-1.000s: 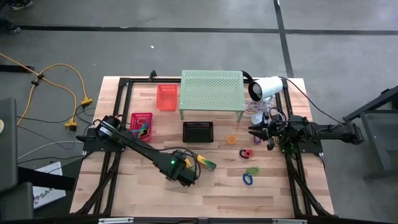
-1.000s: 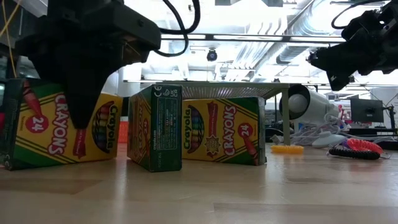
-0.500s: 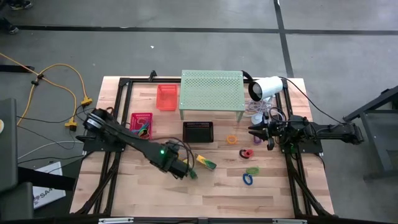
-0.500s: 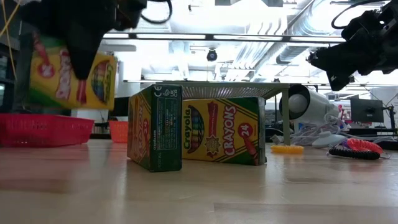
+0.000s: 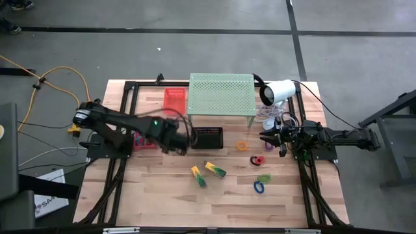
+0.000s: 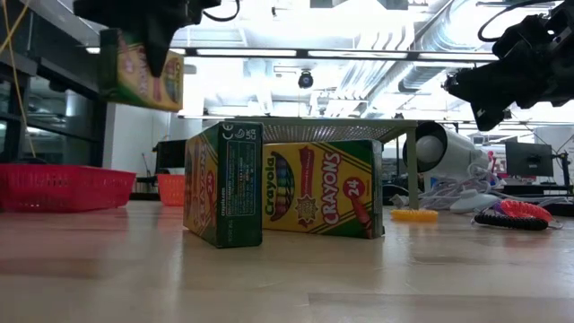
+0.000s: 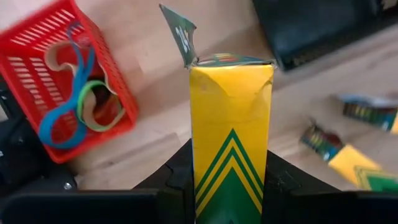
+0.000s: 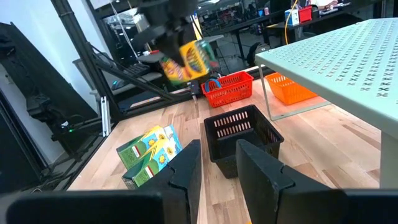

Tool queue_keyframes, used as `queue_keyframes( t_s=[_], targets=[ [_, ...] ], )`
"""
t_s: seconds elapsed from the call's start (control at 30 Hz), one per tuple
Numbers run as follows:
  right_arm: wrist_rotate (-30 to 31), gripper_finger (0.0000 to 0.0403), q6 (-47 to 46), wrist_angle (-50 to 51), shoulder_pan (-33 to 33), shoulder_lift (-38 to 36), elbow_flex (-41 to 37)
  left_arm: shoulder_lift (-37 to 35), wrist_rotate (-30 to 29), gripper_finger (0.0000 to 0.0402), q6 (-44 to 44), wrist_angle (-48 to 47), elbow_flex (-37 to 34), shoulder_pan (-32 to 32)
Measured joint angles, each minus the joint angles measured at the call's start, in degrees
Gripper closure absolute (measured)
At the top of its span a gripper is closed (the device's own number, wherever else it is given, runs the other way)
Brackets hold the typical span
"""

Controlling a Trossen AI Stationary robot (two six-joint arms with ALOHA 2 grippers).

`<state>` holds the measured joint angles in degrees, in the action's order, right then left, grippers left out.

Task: Pick & Place Office Desk Supplies
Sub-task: Put the left crayon box into the orange bin on the shelf

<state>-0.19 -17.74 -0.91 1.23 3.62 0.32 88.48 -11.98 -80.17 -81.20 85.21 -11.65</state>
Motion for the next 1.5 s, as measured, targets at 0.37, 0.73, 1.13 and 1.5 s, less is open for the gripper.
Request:
queue_keyframes(
  t_s=[0.37,0.73,1.13,1.5],
  targets=[
    [0.00,0.0313,0.00,0.00,0.00,-0.02,-0.02,-3.89,-0.44,0.0305,15.30,-0.08,0.00,19.35],
    [0.00,0.0313,0.00,0.00,0.00,-0.02,0.00,-3.16,0.91,0.0305,25.77,4.19,0.00,40.30],
    [0.00,0.0313,0.00,0.00,0.00,0.00,-0.01,5.01,5.46,0.0305,30.85,14.37,0.00,50.09],
    [0.00,0.0313,0.00,0.00,0.00,0.00,-0.02,11.10,6.48,0.0305,32.75,14.61,0.00,53.89]
  ],
)
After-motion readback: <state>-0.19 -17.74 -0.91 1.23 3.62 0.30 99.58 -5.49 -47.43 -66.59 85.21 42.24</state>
